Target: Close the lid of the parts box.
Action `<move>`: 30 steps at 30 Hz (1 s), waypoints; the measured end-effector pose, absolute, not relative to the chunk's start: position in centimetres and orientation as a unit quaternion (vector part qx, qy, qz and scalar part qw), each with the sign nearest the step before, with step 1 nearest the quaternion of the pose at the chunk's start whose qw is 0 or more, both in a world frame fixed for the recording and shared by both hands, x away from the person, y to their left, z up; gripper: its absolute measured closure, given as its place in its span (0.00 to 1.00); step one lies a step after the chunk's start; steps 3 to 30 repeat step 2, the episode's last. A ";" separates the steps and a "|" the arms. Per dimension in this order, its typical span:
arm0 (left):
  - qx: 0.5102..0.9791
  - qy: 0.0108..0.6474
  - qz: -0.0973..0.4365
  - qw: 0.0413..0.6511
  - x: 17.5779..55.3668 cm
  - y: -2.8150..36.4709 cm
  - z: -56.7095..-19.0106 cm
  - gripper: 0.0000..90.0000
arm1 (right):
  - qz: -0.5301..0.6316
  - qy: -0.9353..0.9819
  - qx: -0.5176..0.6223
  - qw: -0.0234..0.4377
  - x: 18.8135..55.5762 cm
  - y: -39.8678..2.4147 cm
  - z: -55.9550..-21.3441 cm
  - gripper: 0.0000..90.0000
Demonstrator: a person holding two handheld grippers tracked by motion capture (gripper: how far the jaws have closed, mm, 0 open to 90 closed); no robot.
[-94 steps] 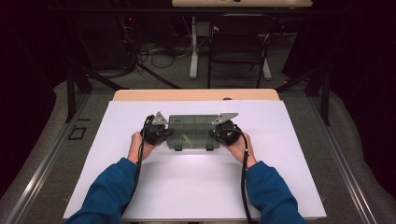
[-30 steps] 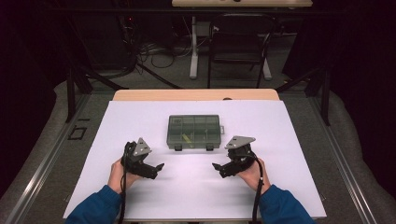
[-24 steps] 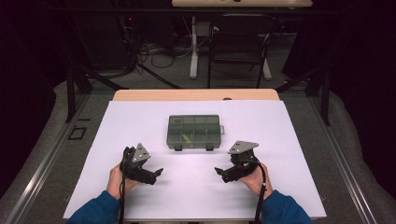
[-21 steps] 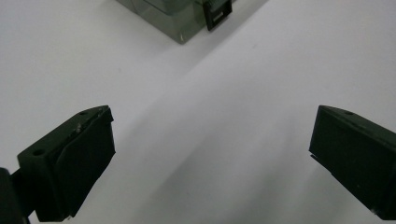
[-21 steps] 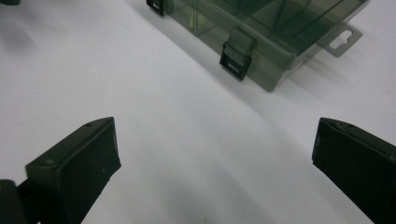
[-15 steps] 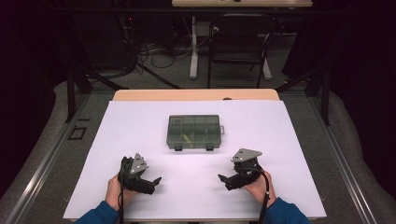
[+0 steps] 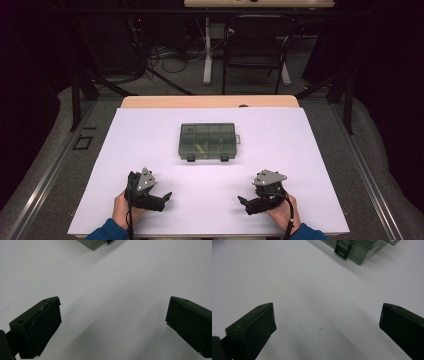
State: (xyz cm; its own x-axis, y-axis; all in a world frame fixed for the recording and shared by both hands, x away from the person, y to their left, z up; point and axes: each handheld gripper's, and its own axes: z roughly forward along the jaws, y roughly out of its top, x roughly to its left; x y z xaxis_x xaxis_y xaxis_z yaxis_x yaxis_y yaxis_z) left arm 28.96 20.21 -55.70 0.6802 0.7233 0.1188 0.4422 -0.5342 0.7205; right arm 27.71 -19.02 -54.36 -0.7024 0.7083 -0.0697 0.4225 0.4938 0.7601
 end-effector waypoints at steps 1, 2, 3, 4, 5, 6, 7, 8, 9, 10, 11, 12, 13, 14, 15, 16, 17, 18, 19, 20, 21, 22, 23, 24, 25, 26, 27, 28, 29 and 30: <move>0.851 0.343 0.207 0.340 29.0 20.2 -55.7 0.00 | 0.375 0.843 0.336 0.188 27.7 -19.1 -54.3 0.00; 0.851 0.343 0.208 0.340 29.0 20.3 -55.7 0.00 | 0.376 0.842 0.336 0.189 27.7 -19.1 -54.3 0.00; 0.851 0.343 0.208 0.340 29.0 20.3 -55.7 0.00 | 0.376 0.842 0.336 0.189 27.7 -19.1 -54.3 0.00; 0.851 0.343 0.208 0.340 29.0 20.3 -55.7 0.00 | 0.376 0.842 0.336 0.189 27.7 -19.1 -54.3 0.00; 0.851 0.343 0.208 0.340 29.0 20.3 -55.7 0.00 | 0.376 0.842 0.336 0.189 27.7 -19.1 -54.3 0.00; 0.851 0.343 0.208 0.340 29.0 20.3 -55.7 0.00 | 0.376 0.842 0.336 0.189 27.7 -19.1 -54.3 0.00; 0.851 0.343 0.208 0.340 29.0 20.3 -55.7 0.00 | 0.376 0.842 0.336 0.189 27.7 -19.1 -54.3 0.00; 0.851 0.343 0.208 0.340 29.0 20.3 -55.7 0.00 | 0.376 0.842 0.336 0.189 27.7 -19.1 -54.3 0.00; 0.851 0.343 0.208 0.340 29.0 20.3 -55.7 0.00 | 0.376 0.842 0.336 0.189 27.7 -19.1 -54.3 0.00; 0.851 0.343 0.208 0.340 29.0 20.3 -55.7 0.00 | 0.376 0.842 0.336 0.189 27.7 -19.1 -54.3 0.00; 0.851 0.343 0.208 0.340 29.0 20.3 -55.7 0.00 | 0.376 0.842 0.336 0.189 27.7 -19.1 -54.3 0.00; 0.851 0.343 0.208 0.340 29.0 20.3 -55.7 0.00 | 0.376 0.842 0.336 0.189 27.7 -19.1 -54.3 0.00; 0.851 0.343 0.208 0.340 29.0 20.3 -55.7 0.00 | 0.376 0.842 0.336 0.189 27.7 -19.1 -54.3 0.00; 0.851 0.343 0.208 0.340 29.0 20.3 -55.7 0.00 | 0.376 0.842 0.336 0.189 27.7 -19.1 -54.3 0.00; 0.851 0.343 0.208 0.340 29.0 20.3 -55.7 0.00 | 0.376 0.842 0.336 0.189 27.7 -19.1 -54.3 0.00; 0.851 0.343 0.208 0.340 29.0 20.3 -55.7 0.00 | 0.376 0.842 0.336 0.189 27.7 -19.1 -54.3 0.00; 0.851 0.343 0.208 0.340 29.0 20.3 -55.7 0.00 | 0.376 0.842 0.336 0.189 27.7 -19.1 -54.3 0.00; 0.851 0.343 0.208 0.340 29.0 20.3 -55.7 0.00 | 0.376 0.842 0.336 0.189 27.7 -19.1 -54.3 0.00; 0.851 0.343 0.208 0.340 29.0 20.3 -55.7 0.00 | 0.376 0.842 0.336 0.189 27.7 -19.1 -54.3 0.00; 0.851 0.343 0.208 0.340 29.0 20.3 -55.7 0.00 | 0.376 0.842 0.336 0.189 27.7 -19.1 -54.3 0.00; 0.851 0.343 0.208 0.340 29.0 20.3 -55.7 0.00 | 0.376 0.842 0.336 0.189 27.7 -19.1 -54.3 0.00; 0.851 0.343 0.208 0.340 29.0 20.3 -55.7 0.00 | 0.376 0.842 0.336 0.189 27.7 -19.1 -54.3 0.00; 0.851 0.343 0.208 0.340 29.0 20.3 -55.7 0.00 | 0.376 0.842 0.336 0.189 27.7 -19.1 -54.3 0.00; 0.851 0.343 0.208 0.340 29.0 20.3 -55.7 0.00 | 0.376 0.842 0.336 0.189 27.7 -19.1 -54.3 0.00; 0.851 0.343 0.208 0.340 29.0 20.3 -55.7 0.00 | 0.376 0.842 0.336 0.189 27.7 -19.1 -54.3 0.00; 0.851 0.343 0.208 0.340 29.0 20.3 -55.7 0.00 | 0.376 0.842 0.336 0.189 27.7 -19.1 -54.3 0.00; 0.851 0.343 0.208 0.340 29.0 20.3 -55.7 0.00 | 0.376 0.842 0.336 0.189 27.7 -19.1 -54.3 0.00; 0.851 0.343 0.208 0.340 29.0 20.3 -55.7 0.00 | 0.376 0.842 0.336 0.189 27.7 -19.1 -54.3 0.00; 0.851 0.343 0.208 0.340 29.0 20.3 -55.7 0.00 | 0.376 0.842 0.336 0.189 27.7 -19.1 -54.3 0.00; 0.851 0.343 0.208 0.340 29.0 20.3 -55.7 0.00 | 0.376 0.842 0.336 0.189 27.7 -19.1 -54.3 0.00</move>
